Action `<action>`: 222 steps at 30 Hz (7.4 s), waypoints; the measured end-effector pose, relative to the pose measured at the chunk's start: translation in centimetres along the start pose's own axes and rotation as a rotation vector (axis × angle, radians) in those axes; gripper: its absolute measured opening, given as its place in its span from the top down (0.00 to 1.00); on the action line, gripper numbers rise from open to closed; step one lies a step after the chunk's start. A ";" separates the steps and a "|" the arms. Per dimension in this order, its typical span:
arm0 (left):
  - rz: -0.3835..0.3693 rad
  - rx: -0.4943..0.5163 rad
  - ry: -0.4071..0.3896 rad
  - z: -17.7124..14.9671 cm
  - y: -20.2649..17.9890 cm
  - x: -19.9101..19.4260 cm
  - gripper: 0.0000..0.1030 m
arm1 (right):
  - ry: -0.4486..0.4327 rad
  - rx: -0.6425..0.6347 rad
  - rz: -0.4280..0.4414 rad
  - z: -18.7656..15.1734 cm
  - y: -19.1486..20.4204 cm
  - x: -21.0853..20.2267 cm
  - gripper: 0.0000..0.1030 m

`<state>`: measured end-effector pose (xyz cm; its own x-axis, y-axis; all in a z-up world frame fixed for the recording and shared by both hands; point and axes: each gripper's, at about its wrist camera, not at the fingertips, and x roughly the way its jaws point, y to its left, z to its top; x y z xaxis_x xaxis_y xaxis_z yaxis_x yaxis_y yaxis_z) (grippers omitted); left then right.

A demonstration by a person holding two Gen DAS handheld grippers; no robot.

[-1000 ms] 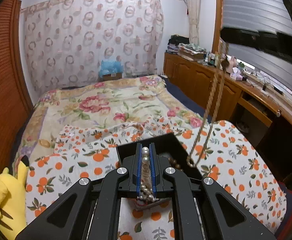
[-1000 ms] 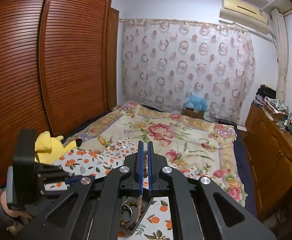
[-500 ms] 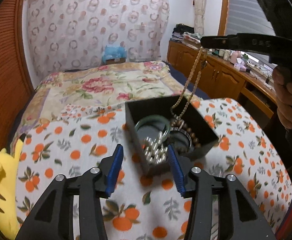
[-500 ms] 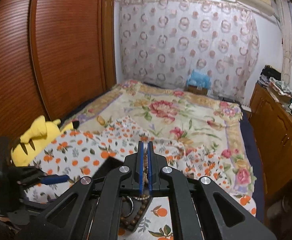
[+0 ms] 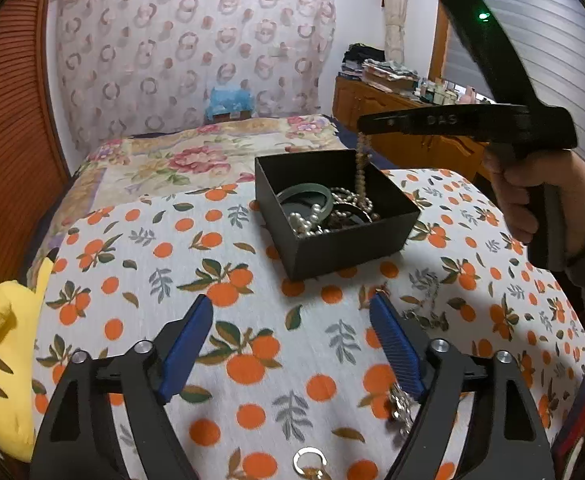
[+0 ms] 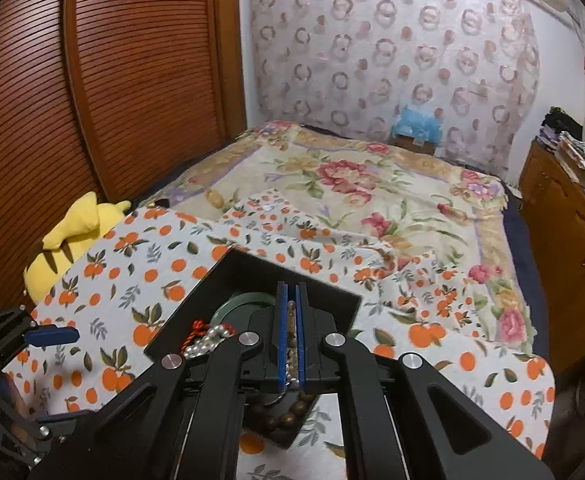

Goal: Organize jewelry
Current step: 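Lower the pearl necklaces into the black box with both tools and open them, then grasp the silver hair comb with the right tool, then carry the comb into the box with right tool while left grasps the gold pearl ring, then drop the gold ring into the box and open the left tool, then grasp the green-stone chain bracelet with right tool while left grasps the flower charm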

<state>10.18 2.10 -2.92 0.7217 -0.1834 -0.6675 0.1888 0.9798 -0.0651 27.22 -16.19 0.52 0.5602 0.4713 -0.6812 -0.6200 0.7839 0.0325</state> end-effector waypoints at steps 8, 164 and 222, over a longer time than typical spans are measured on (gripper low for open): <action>-0.025 -0.018 -0.007 -0.9 -0.2 -1.5 0.18 | -0.016 0.000 0.031 -0.4 0.7 -0.7 0.95; -0.042 0.011 0.018 8.3 -0.6 7.6 0.82 | -0.082 -0.155 0.076 1.8 1.0 -2.4 0.91; -0.060 0.009 0.082 -0.1 -0.6 4.8 0.46 | 0.091 -0.095 0.159 -13.1 3.6 -3.0 0.79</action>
<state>13.51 0.64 -6.17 0.6520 -0.2347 -0.7210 0.2365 0.9664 -0.1008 16.10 -20.06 -6.92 0.4022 0.5442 -0.7363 -0.7482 0.6589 0.0782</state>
